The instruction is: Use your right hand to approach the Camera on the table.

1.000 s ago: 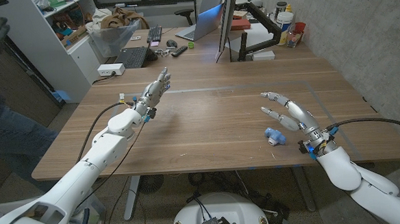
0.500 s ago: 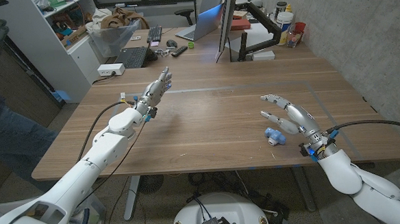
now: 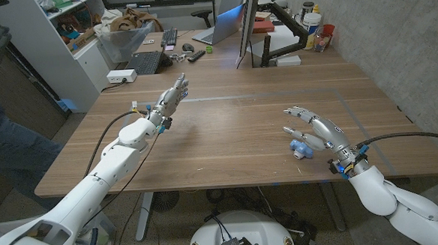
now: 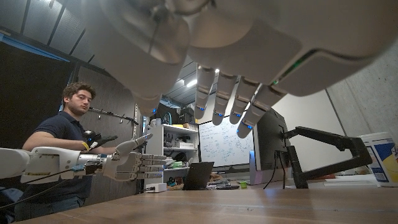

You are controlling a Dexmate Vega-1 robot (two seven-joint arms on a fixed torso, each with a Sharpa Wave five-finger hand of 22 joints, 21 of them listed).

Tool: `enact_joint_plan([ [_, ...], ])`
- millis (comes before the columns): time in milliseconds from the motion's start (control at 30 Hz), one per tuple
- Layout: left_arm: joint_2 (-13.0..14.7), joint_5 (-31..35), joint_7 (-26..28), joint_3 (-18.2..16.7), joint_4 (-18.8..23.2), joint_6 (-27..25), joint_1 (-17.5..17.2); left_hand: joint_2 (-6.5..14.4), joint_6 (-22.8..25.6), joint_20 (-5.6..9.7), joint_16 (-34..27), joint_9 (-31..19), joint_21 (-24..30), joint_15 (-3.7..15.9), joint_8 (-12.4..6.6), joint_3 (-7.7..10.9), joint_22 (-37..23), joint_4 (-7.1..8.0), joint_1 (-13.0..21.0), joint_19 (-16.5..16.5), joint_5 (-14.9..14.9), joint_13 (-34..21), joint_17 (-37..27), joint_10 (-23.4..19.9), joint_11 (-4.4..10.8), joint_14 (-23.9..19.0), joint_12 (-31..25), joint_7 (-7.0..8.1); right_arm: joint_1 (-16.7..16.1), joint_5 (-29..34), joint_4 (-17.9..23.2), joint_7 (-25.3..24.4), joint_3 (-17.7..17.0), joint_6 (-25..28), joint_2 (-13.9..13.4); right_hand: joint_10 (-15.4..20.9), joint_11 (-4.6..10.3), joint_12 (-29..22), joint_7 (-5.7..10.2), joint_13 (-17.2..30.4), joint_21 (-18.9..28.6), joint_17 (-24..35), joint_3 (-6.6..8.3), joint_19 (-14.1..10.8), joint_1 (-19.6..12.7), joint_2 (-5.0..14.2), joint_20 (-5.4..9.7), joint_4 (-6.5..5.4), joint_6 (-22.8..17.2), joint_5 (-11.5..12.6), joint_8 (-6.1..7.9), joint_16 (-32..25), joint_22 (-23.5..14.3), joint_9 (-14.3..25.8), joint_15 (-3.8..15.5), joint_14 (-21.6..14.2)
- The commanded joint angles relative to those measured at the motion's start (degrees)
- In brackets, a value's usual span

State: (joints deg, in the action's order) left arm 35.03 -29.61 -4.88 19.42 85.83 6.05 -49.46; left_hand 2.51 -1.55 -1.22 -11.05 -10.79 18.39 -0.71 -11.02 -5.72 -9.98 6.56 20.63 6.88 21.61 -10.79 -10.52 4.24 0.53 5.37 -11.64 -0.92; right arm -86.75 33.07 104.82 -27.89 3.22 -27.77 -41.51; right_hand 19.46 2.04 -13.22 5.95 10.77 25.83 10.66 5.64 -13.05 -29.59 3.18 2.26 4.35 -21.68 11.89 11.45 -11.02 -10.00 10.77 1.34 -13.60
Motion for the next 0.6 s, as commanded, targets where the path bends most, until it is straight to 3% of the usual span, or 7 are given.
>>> enact_joint_plan([
  [33, -0.19, -0.13, -0.17, 0.02, -0.11, 0.41, -0.03, 0.54, -0.42, 0.12, 0.04, -0.19, -0.25, 0.25, -0.11, -0.24, -0.31, 0.00, 0.16, -0.14, 0.05, -0.15, -0.20, 0.16, 0.14, 0.06, -0.05, -0.14, -0.93, 1.52, 1.74, 0.69, 0.89, 3.30, -1.69, -0.52, 0.20, 0.02, 0.54, 0.13, -0.21, 0.17, 0.12, 0.01, -0.65, 0.32, 0.71, 0.25, -0.08, 0.41, -0.08, 0.05, -0.14, 0.35, 0.28, 0.10],
  [600, 0.56, 0.22, -0.12, 0.19, 1.08, -0.04, -0.27, 0.64, 0.16, -0.22, -0.05, -0.19, -0.58, 0.19, -0.41, -0.50, -0.32, -0.01, 0.24, -0.27, 0.02, -0.15, -0.19, -0.12, 0.00, -0.22, -0.15, -0.39, -0.81, 5.37, 2.76, -1.08, 2.57, 8.15, -3.61, -1.07, 0.46, 0.28, 1.05, 0.14, -1.13, 0.22, 0.46, 1.02, -0.75, 0.95, 0.10, 0.32, 0.66, 0.50, -0.32, 0.19, -0.17, 0.37, -0.16, 0.76],
])
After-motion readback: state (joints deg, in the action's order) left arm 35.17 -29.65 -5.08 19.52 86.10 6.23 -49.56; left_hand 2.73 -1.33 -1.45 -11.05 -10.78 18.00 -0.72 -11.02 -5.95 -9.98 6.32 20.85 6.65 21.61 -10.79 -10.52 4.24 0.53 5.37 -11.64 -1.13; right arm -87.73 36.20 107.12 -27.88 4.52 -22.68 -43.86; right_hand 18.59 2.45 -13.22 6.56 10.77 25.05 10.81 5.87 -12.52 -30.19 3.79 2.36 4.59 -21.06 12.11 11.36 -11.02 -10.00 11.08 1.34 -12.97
